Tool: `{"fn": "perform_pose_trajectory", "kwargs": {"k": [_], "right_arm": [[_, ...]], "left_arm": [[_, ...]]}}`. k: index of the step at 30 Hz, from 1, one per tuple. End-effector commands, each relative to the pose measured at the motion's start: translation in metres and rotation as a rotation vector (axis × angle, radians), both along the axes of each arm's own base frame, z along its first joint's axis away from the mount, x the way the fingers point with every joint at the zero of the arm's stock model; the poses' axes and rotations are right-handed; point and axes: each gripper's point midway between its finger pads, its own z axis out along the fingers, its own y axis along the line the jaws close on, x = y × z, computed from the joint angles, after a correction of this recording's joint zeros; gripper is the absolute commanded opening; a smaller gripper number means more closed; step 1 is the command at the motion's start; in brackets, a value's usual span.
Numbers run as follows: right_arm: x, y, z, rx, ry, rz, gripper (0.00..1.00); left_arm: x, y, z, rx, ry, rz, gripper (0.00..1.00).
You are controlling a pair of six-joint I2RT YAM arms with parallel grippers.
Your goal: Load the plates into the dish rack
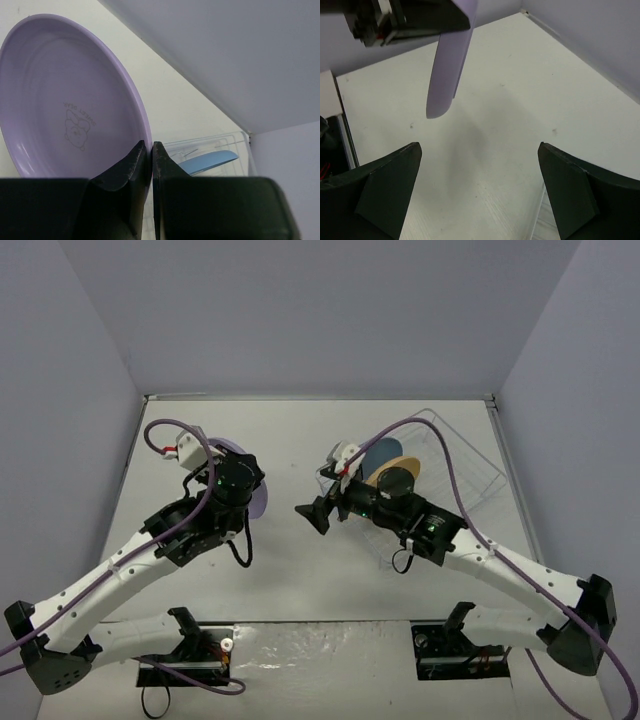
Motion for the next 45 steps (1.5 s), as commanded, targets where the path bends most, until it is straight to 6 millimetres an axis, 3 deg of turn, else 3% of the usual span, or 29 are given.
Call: {"fn": "perform_pose_trajectory", "kwargs": {"k": [1, 4, 7, 8, 15, 18, 24, 27, 28, 29, 30, 31, 33, 34, 35, 36, 38, 39, 43, 45], "right_arm": [[0.003, 0.036, -0.005, 0.013, -0.189, 0.021, 1.0], [-0.002, 0.058, -0.036, -0.065, -0.241, 0.045, 1.0], [-0.007, 0.074, -0.046, -0.061, -0.275, 0.05, 1.0], [-0.007, 0.083, -0.044, -0.013, -0.278, 0.043, 1.0], [0.03, 0.091, -0.018, 0.183, -0.274, -0.173, 1.0], [0.038, 0.097, -0.02, 0.216, -0.276, -0.2, 0.96], [0.052, 0.094, -0.011, 0.282, -0.268, -0.296, 0.62], [0.054, 0.093, -0.007, 0.291, -0.274, -0.308, 0.32], [0.056, 0.091, -0.007, 0.291, -0.27, -0.325, 0.14], [0.059, 0.089, -0.007, 0.293, -0.265, -0.345, 0.02], [0.061, 0.085, -0.006, 0.296, -0.26, -0.369, 0.01], [0.063, 0.082, -0.005, 0.296, -0.259, -0.391, 0.0], [0.069, 0.075, -0.005, 0.268, -0.271, -0.434, 0.0], [0.072, 0.071, -0.002, 0.262, -0.276, -0.452, 0.0], [0.079, 0.065, 0.003, 0.257, -0.284, -0.476, 0.0], [0.081, 0.063, 0.003, 0.25, -0.283, -0.49, 0.0], [0.094, 0.052, 0.023, 0.258, -0.288, -0.5, 0.0], [0.108, 0.039, 0.031, 0.259, -0.293, -0.526, 0.0], [0.134, 0.005, 0.094, 0.259, -0.395, -0.541, 0.0], [0.139, -0.014, 0.119, 0.23, -0.46, -0.57, 0.0]], "left_arm": [[0.003, -0.008, 0.051, -0.251, -0.13, -0.006, 0.0], [0.001, -0.007, 0.053, -0.303, -0.136, -0.006, 0.0], [0.0, -0.006, 0.052, -0.346, -0.141, 0.009, 0.0], [0.0, -0.006, 0.049, -0.366, -0.138, 0.009, 0.0], [-0.001, -0.007, 0.037, -0.405, -0.106, 0.031, 0.0], [-0.001, -0.003, 0.032, -0.422, -0.101, 0.05, 0.0], [-0.004, 0.005, 0.029, -0.426, -0.103, 0.079, 0.0], [-0.005, 0.009, 0.027, -0.43, -0.105, 0.093, 0.0], [-0.005, 0.01, 0.027, -0.431, -0.109, 0.095, 0.0], [-0.005, 0.01, 0.029, -0.427, -0.115, 0.092, 0.0], [-0.005, 0.009, 0.032, -0.418, -0.125, 0.081, 0.01], [-0.005, 0.009, 0.036, -0.402, -0.135, 0.068, 0.06], [-0.006, 0.005, 0.045, -0.306, -0.156, 0.006, 0.56], [-0.006, 0.003, 0.053, -0.285, -0.167, -0.02, 0.91], [-0.007, 0.002, 0.059, -0.259, -0.174, -0.041, 0.97], [-0.008, 0.0, 0.058, -0.22, -0.17, -0.064, 0.97], [-0.013, -0.001, 0.071, -0.143, -0.18, -0.125, 0.97], [-0.014, -0.002, 0.075, -0.113, -0.189, -0.149, 0.97], [-0.022, 0.008, 0.079, 0.058, -0.197, -0.197, 0.97], [-0.025, 0.017, 0.067, 0.126, -0.158, -0.184, 0.97]]}}
